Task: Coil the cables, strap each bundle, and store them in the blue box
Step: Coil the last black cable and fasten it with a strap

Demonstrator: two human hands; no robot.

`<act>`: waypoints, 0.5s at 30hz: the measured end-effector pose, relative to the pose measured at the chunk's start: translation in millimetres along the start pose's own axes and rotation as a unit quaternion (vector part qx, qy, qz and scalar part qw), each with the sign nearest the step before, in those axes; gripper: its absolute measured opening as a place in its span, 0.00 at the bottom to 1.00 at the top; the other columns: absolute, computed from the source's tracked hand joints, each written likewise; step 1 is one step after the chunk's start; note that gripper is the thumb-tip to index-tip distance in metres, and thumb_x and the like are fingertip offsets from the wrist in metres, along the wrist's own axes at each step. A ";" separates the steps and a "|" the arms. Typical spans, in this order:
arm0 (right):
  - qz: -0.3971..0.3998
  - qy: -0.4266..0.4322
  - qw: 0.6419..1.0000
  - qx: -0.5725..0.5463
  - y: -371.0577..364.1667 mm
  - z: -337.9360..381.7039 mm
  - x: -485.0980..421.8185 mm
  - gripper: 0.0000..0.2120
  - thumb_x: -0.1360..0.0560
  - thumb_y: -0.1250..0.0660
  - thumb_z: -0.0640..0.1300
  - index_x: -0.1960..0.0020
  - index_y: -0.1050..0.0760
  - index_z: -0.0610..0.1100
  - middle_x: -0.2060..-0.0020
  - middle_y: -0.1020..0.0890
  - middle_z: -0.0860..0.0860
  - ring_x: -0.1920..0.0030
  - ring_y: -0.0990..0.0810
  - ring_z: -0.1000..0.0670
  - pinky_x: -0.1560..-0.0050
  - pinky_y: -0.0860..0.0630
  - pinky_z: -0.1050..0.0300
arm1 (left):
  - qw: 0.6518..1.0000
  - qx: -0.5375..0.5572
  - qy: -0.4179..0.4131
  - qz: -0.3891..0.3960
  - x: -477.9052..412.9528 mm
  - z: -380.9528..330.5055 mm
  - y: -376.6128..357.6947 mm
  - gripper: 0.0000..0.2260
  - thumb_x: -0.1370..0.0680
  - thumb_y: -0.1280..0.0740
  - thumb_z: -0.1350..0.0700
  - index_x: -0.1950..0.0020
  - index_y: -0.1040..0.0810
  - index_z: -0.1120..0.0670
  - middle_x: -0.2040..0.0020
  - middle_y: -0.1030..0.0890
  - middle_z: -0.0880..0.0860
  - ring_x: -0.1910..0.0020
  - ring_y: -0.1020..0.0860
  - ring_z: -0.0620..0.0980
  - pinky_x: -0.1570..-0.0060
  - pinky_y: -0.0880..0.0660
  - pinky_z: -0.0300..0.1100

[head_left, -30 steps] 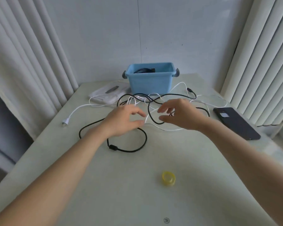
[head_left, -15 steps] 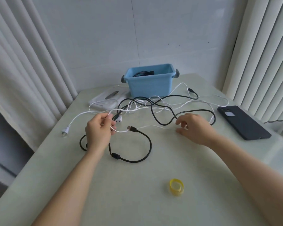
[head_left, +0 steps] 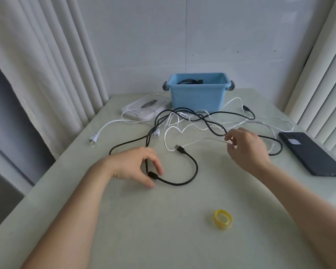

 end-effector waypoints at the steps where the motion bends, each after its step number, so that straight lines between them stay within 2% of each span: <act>1: 0.021 0.063 0.997 -0.030 0.9 10.3 3.6 0.16 0.31 0.32 0.32 0.48 0.20 0.48 0.56 0.23 0.52 0.55 0.23 0.44 0.58 0.28 0.53 | 1.000 -0.002 -0.001 -0.004 -0.1 0.3 -0.2 0.13 0.34 0.21 0.48 0.52 0.16 0.37 0.46 0.22 0.39 0.41 0.25 0.40 0.35 0.30 0.42; 3: 0.098 0.197 0.973 -0.068 -2.4 33.0 15.9 0.27 0.34 0.34 0.28 0.42 0.20 0.52 0.48 0.22 0.56 0.47 0.26 0.48 0.45 0.28 0.54 | 1.000 0.002 -0.004 -0.026 -1.8 -3.2 -2.0 0.10 0.30 0.22 0.52 0.53 0.16 0.39 0.49 0.20 0.38 0.44 0.24 0.39 0.37 0.29 0.43; 5: 0.183 0.265 0.944 -0.072 -10.5 50.7 27.6 0.33 0.36 0.37 0.27 0.39 0.20 0.55 0.39 0.24 0.58 0.39 0.31 0.50 0.38 0.33 0.56 | 0.997 0.031 -0.031 -0.064 -2.7 -9.7 -4.1 0.07 0.26 0.24 0.54 0.52 0.16 0.43 0.51 0.18 0.38 0.45 0.23 0.38 0.39 0.29 0.38; 7: 0.209 0.294 0.930 -0.076 -15.6 59.7 32.0 0.26 0.32 0.36 0.33 0.41 0.20 0.57 0.36 0.24 0.60 0.36 0.32 0.51 0.36 0.34 0.51 | 0.983 0.108 -0.072 -0.127 -2.7 -16.5 -1.3 0.06 0.23 0.27 0.58 0.50 0.17 0.47 0.51 0.16 0.42 0.47 0.20 0.40 0.40 0.28 0.36; 9: 0.190 0.279 0.934 -0.113 -12.0 61.4 27.5 0.12 0.26 0.35 0.43 0.47 0.17 0.54 0.41 0.20 0.60 0.37 0.27 0.51 0.37 0.29 0.46 | 0.948 0.218 -0.105 -0.208 -1.5 -20.9 3.9 0.05 0.20 0.30 0.62 0.48 0.19 0.53 0.54 0.15 0.47 0.51 0.18 0.43 0.45 0.26 0.34; 10: 0.199 0.246 0.938 -0.141 -5.9 61.5 22.3 0.10 0.24 0.36 0.46 0.49 0.17 0.52 0.45 0.18 0.60 0.38 0.25 0.52 0.37 0.28 0.45 | 0.924 0.264 -0.113 -0.254 -1.6 -22.8 6.3 0.04 0.19 0.32 0.62 0.47 0.20 0.55 0.57 0.16 0.49 0.55 0.19 0.44 0.48 0.26 0.34; 11: 0.230 0.199 0.936 -0.180 2.4 62.9 16.1 0.10 0.23 0.37 0.47 0.50 0.17 0.50 0.48 0.17 0.58 0.40 0.23 0.52 0.37 0.28 0.45 | 0.898 0.299 -0.117 -0.301 -3.0 -24.3 8.0 0.03 0.19 0.33 0.61 0.47 0.21 0.56 0.59 0.17 0.50 0.57 0.21 0.46 0.50 0.27 0.36; 13: 0.291 0.125 0.908 -0.275 21.6 69.6 4.8 0.13 0.20 0.40 0.45 0.51 0.17 0.44 0.51 0.15 0.53 0.43 0.20 0.49 0.36 0.28 0.47 | 0.842 0.358 -0.121 -0.386 -8.6 -27.4 11.0 0.03 0.18 0.34 0.60 0.46 0.21 0.56 0.62 0.18 0.50 0.57 0.22 0.49 0.49 0.25 0.40; 15: 0.277 0.108 0.896 -0.330 35.0 81.0 -7.4 0.17 0.16 0.43 0.43 0.55 0.21 0.36 0.57 0.15 0.48 0.48 0.18 0.46 0.39 0.27 0.53 | 0.789 0.401 -0.111 -0.453 -16.0 -32.3 20.2 0.04 0.18 0.35 0.61 0.48 0.21 0.55 0.64 0.20 0.47 0.57 0.21 0.47 0.47 0.23 0.40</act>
Point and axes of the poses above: each hand's wrist, its own x-axis away from the middle knuckle, its own y-axis out of the back of the hand, z = x × y, the point moved 1 cm from there along -x, towards the middle knuckle
